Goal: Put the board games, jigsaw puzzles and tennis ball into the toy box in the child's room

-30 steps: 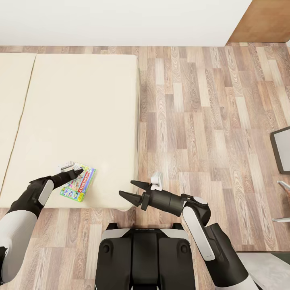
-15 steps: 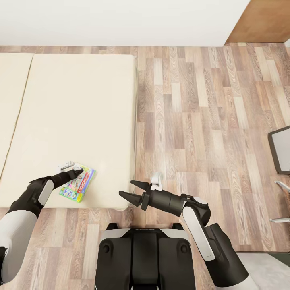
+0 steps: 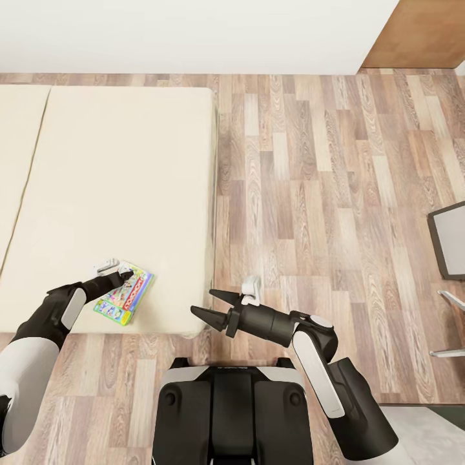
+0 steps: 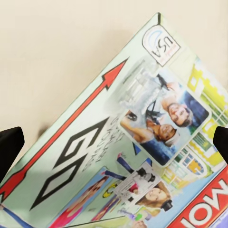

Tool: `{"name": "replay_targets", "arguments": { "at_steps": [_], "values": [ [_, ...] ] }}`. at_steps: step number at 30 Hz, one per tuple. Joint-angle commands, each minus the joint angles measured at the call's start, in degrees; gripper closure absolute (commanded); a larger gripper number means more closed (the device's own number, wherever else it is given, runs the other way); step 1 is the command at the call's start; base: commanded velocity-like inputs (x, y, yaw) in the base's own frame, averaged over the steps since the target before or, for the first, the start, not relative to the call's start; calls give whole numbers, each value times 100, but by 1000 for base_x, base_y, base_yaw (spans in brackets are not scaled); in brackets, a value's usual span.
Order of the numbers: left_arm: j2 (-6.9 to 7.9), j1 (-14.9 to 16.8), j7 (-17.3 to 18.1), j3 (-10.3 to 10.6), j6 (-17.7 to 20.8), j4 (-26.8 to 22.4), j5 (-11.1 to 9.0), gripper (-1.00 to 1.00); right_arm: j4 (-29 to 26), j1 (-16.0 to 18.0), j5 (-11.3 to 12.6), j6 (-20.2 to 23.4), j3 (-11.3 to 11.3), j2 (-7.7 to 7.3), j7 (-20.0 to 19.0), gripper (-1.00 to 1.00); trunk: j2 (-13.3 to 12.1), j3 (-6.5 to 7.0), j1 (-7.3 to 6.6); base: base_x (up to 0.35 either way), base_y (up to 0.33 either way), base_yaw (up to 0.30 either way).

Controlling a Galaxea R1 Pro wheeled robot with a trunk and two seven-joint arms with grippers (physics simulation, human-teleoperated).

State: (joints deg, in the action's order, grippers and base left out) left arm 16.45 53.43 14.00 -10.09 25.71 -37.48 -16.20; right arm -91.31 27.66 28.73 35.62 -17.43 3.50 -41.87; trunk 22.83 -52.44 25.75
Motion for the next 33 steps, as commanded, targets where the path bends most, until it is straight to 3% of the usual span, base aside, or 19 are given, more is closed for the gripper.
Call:
{"name": "replay_targets", "arguments": {
  "at_steps": [1, 9, 26, 33],
  "values": [
    [-2, 1, 15, -20, 48, -5, -32, -100, -1, 2, 36, 41, 3, 2, 3, -100, 9, -6, 3, 0, -77, 0],
    [-2, 1, 15, -20, 48, -5, -33, -100, -1, 2, 36, 41, 3, 2, 3, -100, 9, -6, 3, 0, -154, 0],
    [12, 1, 9, -21, 40, -5, -33, -100, -1, 2, 36, 33, 3, 2, 3, -100, 9, -6, 3, 0, -9, 0],
    [15, 1, 7, -133, 39, -5, -26, -100, -1, 2, 36, 33, -3, 2, 3, -100, 9, -6, 3, 0, 0, 0]
  ]
}}
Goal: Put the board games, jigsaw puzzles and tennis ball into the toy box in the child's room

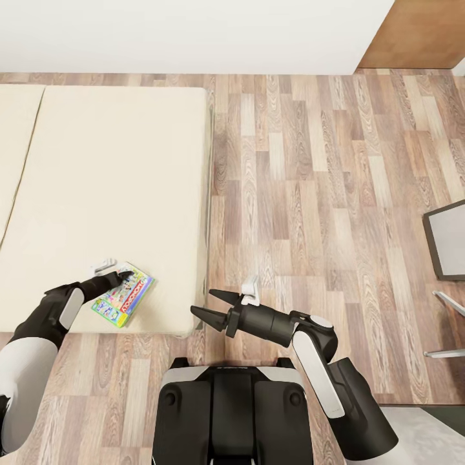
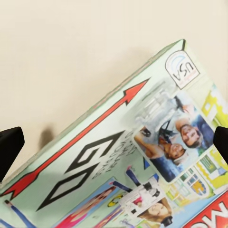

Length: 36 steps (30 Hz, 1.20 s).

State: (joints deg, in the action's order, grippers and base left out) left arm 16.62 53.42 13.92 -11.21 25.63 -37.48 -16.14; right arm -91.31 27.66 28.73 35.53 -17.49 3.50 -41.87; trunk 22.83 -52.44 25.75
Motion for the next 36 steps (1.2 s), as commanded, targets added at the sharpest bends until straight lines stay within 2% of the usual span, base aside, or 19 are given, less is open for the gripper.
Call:
{"name": "replay_targets", "arguments": {
  "at_steps": [1, 25, 36],
  "values": [
    [-1, 1, 15, -48, 48, -5, -31, -100, -1, 2, 36, 41, 2, 2, 3, -100, 9, -6, 3, 0, 0, 0],
    [-1, 1, -55, -91, 73, -5, 29, -100, -1, 2, 36, 33, 0, 9, 12, -100, 9, -6, 3, 0, 0, 0],
    [93, 1, -62, -85, 81, 25, 40, -100, -1, 2, 36, 33, 0, 10, 12, -100, 9, -6, 3, 0, 0, 0]
  ]
}}
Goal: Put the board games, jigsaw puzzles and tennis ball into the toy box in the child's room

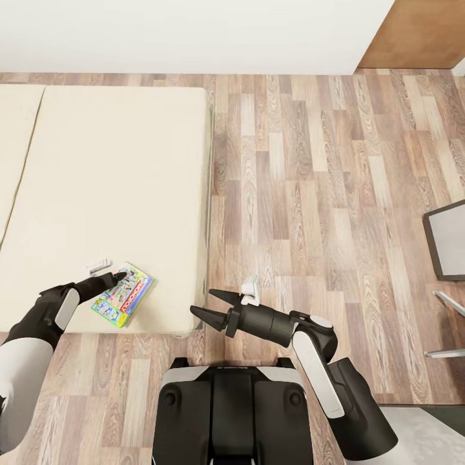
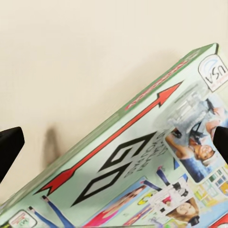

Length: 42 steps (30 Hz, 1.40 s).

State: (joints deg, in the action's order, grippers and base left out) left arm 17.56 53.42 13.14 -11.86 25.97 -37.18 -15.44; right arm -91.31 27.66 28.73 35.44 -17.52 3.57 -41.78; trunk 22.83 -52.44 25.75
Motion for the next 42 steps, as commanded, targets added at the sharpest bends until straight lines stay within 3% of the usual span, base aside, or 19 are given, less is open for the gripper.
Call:
{"name": "replay_targets", "arguments": {
  "at_steps": [1, 42],
  "values": [
    [3, 1, 15, -20, 45, 1, -30, -100, -1, 2, 36, 41, 3, 0, 3, -100, 9, -6, 3, 0, 0, 0],
    [11, -5, -302, 10, 49, 303, -21, -100, -1, 2, 36, 41, 3, 3, 19, -100, 9, -6, 3, 0, 0, 0]
  ]
}}
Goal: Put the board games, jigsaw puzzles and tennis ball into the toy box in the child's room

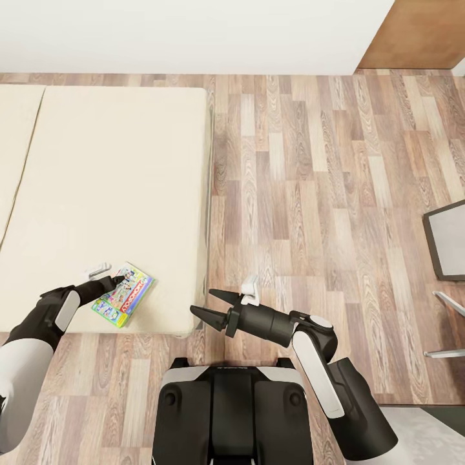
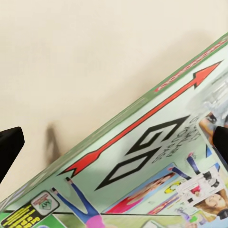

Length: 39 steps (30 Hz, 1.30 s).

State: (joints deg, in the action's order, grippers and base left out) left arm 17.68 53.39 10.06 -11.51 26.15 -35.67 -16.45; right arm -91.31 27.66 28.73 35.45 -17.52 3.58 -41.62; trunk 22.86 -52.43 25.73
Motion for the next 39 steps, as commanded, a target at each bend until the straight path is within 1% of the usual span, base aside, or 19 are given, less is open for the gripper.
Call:
{"name": "replay_targets", "arguments": {
  "at_steps": [1, 12, 21, 33, 39],
  "values": [
    [-2, -2, 6, -26, 31, 168, 80, -100, -1, 2, 36, 41, 3, 2, 4, -100, 6, -6, 5, 0, 0, 0],
    [2, -4, 5, -34, 37, 271, 80, -100, -1, 2, 36, 41, 3, 2, 5, -100, 6, -6, 5, 0, 0, 0],
    [7, -4, 5, -41, 36, 458, 80, -100, -1, 2, 36, 41, 3, 2, 5, -100, 6, -6, 5, 0, 0, 0],
    [7, -4, 11, -47, 41, 481, 75, -100, -1, 2, 36, 41, 3, 2, 5, -100, 6, -6, 5, -1, -1, 0],
    [7, -4, 13, -50, 40, 482, 72, -100, -1, 2, 36, 41, 3, 2, 5, -100, 6, -6, 5, -99, -129, 0]
  ]
}}
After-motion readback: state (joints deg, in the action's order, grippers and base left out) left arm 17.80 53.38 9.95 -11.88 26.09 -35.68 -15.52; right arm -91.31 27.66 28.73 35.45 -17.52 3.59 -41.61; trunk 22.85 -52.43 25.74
